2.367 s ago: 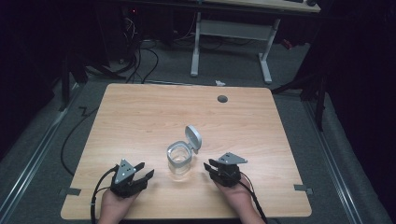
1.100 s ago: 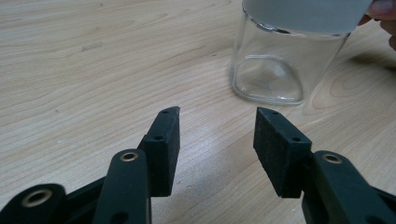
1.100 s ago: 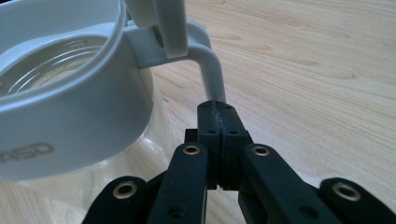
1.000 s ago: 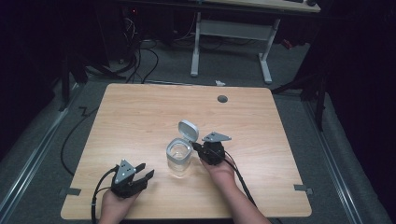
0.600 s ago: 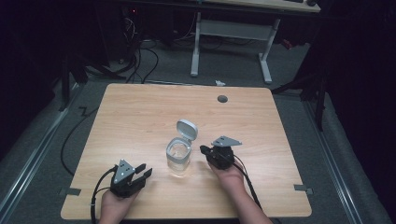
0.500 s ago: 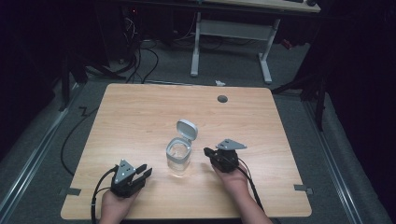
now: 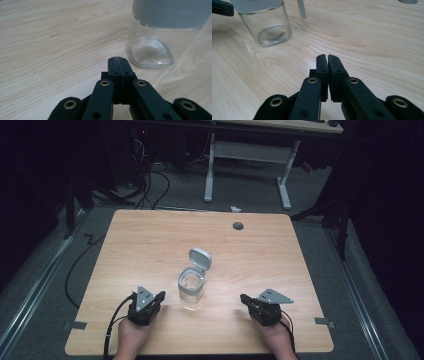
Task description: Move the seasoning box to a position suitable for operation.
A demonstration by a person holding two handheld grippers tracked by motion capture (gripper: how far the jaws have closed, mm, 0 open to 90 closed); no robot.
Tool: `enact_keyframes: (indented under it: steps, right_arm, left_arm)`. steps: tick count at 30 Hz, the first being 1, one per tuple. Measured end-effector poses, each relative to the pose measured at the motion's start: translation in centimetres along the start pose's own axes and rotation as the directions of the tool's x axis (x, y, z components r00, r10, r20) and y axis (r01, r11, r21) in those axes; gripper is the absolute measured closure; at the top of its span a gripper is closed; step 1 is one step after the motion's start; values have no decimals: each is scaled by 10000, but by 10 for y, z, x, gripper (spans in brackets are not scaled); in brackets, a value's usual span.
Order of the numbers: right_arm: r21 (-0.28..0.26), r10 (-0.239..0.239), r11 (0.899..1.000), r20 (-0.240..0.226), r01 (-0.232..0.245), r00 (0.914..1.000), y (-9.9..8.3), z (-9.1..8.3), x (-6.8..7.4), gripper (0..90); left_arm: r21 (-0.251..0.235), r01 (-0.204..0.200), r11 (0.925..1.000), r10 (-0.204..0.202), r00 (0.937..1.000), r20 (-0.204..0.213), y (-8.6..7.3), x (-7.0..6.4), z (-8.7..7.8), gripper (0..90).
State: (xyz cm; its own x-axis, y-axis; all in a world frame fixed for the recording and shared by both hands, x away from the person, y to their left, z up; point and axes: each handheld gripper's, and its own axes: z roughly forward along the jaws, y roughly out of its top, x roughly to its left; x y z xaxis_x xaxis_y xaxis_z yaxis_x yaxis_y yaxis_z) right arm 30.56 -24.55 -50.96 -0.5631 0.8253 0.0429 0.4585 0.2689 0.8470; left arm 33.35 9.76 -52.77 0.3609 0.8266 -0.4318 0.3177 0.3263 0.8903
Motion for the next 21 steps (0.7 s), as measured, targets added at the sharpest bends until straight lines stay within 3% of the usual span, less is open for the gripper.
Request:
enact_keyframes:
  steps: [4, 10, 21]
  right_arm:
    - [86, 85, 9999, 2, -85, 10000, -3, 1, -2, 875]
    - [54, 317, 9995, 5, -317, 9995, -4, 1, -5, 874]
    - [240, 307, 9992, -60, -306, 9995, -7, 6, -2, 866]
  left_arm:
    - [0, 142, 9999, -142, 9999, -85, 1, -2, 12, 900]
    - [155, 237, 9996, -240, 9995, 196, -1, -11, 26, 900]
    - [203, 274, 9994, -284, 9982, 524, 0, -19, 33, 900]
